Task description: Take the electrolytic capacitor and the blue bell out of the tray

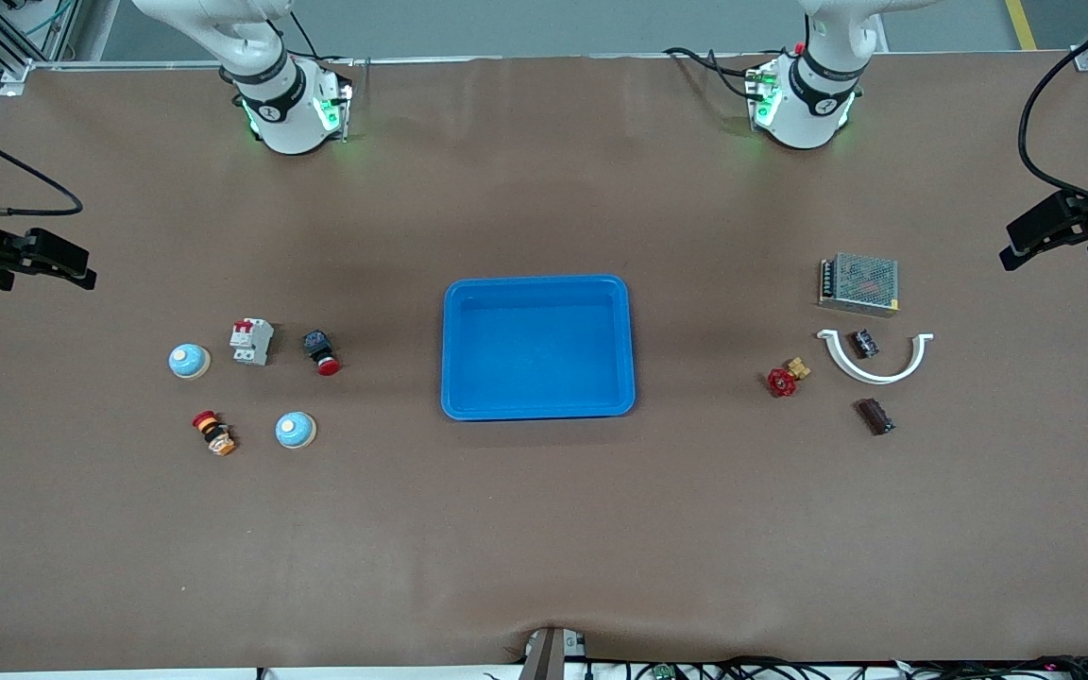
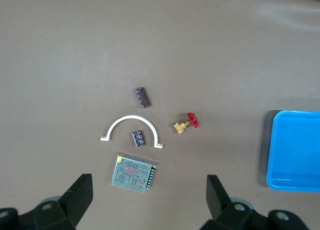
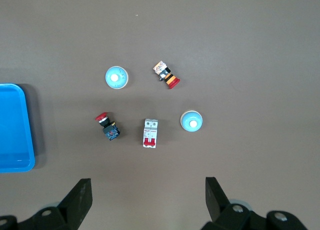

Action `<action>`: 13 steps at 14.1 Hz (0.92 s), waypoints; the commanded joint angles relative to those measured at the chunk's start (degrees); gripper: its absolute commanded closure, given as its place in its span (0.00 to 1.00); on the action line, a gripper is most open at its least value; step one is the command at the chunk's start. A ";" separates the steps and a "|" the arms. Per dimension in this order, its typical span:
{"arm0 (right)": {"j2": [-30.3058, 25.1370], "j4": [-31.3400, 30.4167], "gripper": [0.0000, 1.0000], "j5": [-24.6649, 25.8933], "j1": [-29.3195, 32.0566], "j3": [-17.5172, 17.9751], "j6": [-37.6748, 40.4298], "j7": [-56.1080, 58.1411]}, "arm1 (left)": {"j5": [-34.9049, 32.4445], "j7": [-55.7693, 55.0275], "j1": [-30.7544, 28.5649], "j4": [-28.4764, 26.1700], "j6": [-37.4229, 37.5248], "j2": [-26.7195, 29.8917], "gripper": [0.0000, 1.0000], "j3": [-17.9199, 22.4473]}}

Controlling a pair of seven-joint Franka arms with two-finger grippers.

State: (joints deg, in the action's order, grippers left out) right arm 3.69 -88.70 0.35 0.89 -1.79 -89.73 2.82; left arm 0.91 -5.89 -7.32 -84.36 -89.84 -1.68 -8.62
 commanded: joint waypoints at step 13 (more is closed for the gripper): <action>0.09 0.81 0.00 -0.27 0.78 0.38 -0.01 -0.36 | -3.64 4.57 -0.42 -0.46 3.62 0.36 0.00 -0.61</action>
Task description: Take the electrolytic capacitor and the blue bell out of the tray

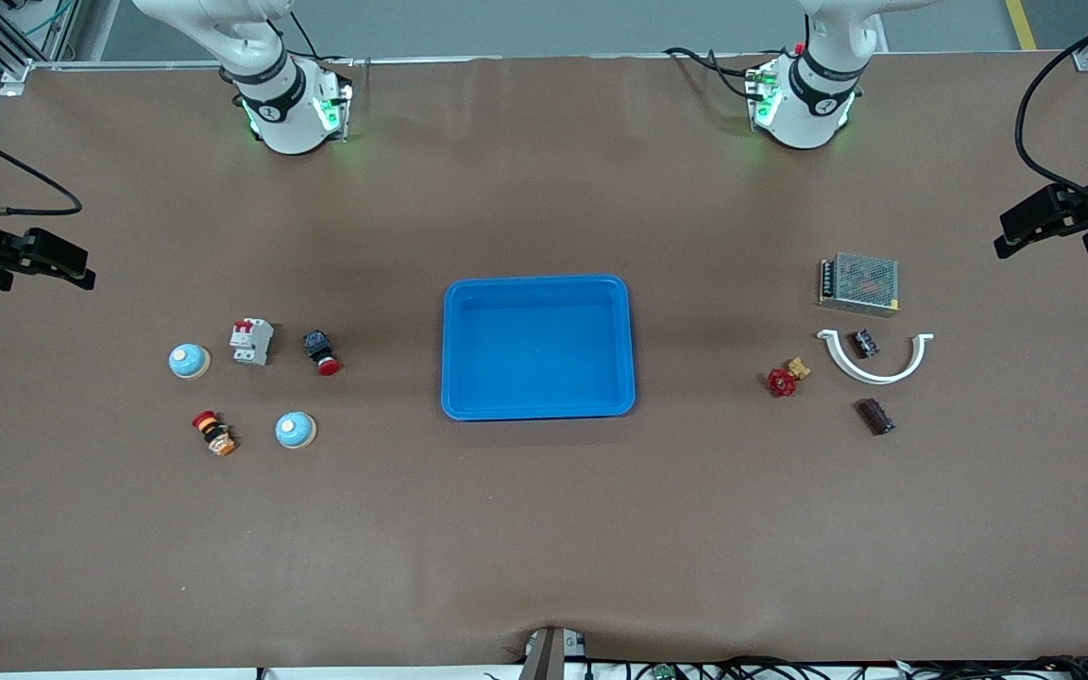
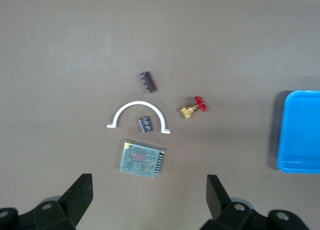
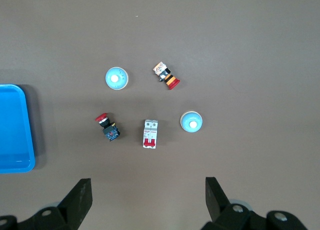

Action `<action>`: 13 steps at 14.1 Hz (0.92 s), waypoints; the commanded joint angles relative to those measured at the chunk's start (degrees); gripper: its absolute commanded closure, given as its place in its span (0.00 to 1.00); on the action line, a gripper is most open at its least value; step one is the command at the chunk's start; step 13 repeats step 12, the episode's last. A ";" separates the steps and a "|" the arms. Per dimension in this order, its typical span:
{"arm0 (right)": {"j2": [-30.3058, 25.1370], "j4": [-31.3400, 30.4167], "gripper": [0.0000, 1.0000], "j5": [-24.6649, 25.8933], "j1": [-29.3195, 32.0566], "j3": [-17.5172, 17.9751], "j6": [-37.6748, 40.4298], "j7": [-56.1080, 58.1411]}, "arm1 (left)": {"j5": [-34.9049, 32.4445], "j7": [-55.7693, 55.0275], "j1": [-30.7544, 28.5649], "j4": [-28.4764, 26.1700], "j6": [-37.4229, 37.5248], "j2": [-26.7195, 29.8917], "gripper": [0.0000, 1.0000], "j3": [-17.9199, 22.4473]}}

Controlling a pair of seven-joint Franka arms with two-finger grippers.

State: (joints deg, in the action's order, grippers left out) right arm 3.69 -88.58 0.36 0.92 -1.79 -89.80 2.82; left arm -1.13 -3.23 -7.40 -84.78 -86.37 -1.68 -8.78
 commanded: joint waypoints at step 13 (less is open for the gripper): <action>0.09 1.21 0.00 -0.18 1.02 0.39 0.33 -0.36 | -2.82 1.65 0.28 0.49 -0.55 -0.08 0.00 -0.71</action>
